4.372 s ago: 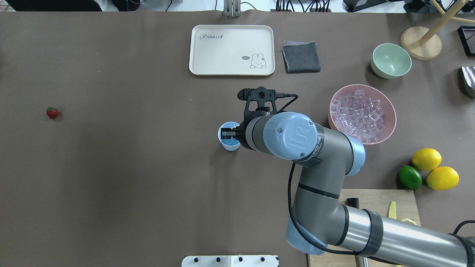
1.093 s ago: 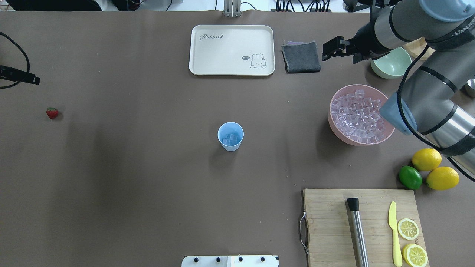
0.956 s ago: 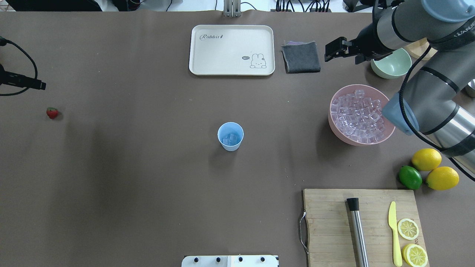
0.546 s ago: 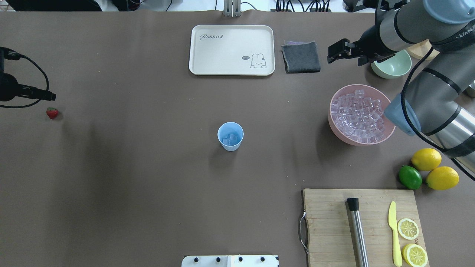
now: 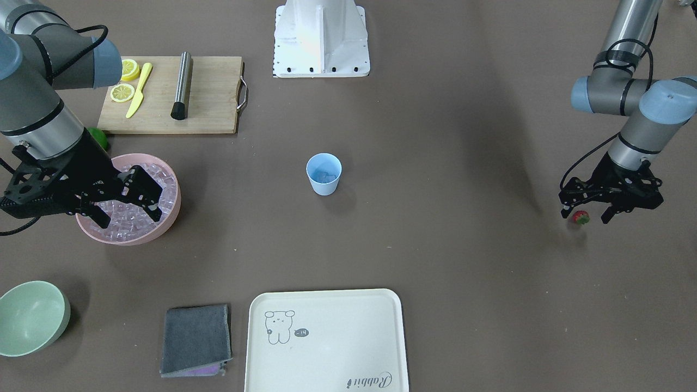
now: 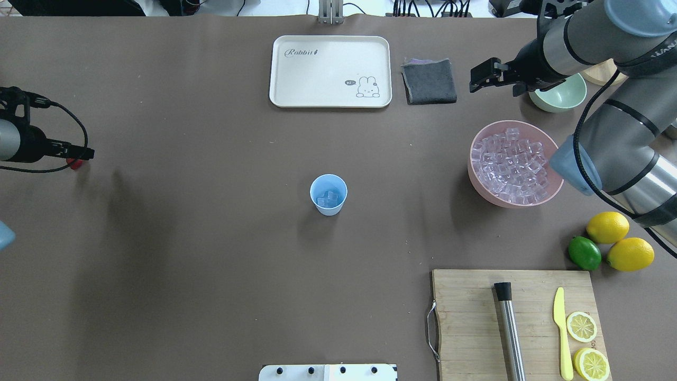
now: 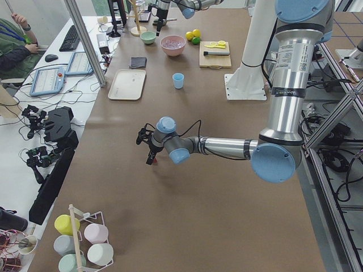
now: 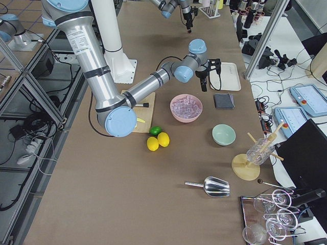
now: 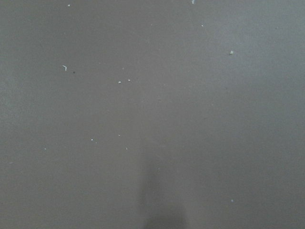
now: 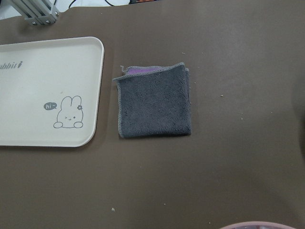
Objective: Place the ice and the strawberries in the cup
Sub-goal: 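Lower the left gripper onto the red strawberry and grasp it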
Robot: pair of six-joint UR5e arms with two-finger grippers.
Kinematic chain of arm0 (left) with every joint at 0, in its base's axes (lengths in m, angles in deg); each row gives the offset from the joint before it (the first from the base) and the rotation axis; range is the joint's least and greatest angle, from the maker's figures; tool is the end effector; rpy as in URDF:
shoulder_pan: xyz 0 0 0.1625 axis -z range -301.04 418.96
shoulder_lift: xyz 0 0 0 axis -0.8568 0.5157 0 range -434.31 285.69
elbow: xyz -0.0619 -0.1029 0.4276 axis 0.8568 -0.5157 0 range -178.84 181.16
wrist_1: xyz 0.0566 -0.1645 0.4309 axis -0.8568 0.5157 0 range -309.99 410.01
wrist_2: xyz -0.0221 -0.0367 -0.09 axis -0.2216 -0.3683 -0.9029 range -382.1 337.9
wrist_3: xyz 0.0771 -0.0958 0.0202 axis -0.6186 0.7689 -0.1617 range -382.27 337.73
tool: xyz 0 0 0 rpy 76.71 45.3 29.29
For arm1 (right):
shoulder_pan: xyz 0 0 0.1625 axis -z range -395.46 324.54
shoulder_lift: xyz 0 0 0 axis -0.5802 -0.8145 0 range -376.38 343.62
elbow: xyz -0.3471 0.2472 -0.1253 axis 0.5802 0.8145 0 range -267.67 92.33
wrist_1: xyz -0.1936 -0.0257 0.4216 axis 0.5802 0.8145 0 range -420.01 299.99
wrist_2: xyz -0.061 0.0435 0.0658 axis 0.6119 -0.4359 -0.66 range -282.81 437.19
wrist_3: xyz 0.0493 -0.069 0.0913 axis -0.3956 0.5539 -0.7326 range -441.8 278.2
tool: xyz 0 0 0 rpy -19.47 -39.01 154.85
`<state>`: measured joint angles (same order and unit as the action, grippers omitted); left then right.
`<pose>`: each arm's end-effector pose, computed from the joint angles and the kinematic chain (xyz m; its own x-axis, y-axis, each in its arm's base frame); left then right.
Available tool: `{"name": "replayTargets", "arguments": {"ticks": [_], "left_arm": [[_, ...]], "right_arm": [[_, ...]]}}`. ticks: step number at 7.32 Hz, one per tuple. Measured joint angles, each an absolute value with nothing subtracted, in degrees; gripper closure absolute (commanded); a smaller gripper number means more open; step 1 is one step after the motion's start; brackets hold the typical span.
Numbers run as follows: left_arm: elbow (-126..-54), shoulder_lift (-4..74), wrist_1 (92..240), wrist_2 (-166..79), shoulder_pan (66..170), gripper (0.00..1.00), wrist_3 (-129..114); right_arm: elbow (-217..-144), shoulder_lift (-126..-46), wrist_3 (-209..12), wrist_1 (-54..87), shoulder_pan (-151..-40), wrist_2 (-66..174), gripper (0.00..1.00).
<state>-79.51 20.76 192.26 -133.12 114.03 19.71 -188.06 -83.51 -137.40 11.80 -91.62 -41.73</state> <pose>0.2916 -0.5725 0.6419 0.7117 0.1925 -0.6756 0.1252 0.9115 0.3917 -0.3250 -0.6156 0.3176 0.5781 -0.0258 0.8156 -0.2299 0.9539 0.1931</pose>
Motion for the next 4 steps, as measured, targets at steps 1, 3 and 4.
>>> {"name": "replayTargets", "arguments": {"ticks": [1, 3, 4], "left_arm": [[-79.23, 20.71, 192.29, -133.11, 114.01, 0.17, 19.65], [-79.11, 20.42, 192.36, -133.11, 113.98, 0.40, 19.58], [-79.09, 20.33, 192.38, -133.11, 113.95, 0.61, 19.62]], "right_arm": [[-188.09, -83.48, -137.50, 11.80, -91.62, -41.73, 0.01], [-188.12, -83.49, -137.56, 11.80, -91.62, -41.73, 0.01], [-188.13, -83.52, -137.63, 11.80, -91.62, -41.73, 0.01]]}}
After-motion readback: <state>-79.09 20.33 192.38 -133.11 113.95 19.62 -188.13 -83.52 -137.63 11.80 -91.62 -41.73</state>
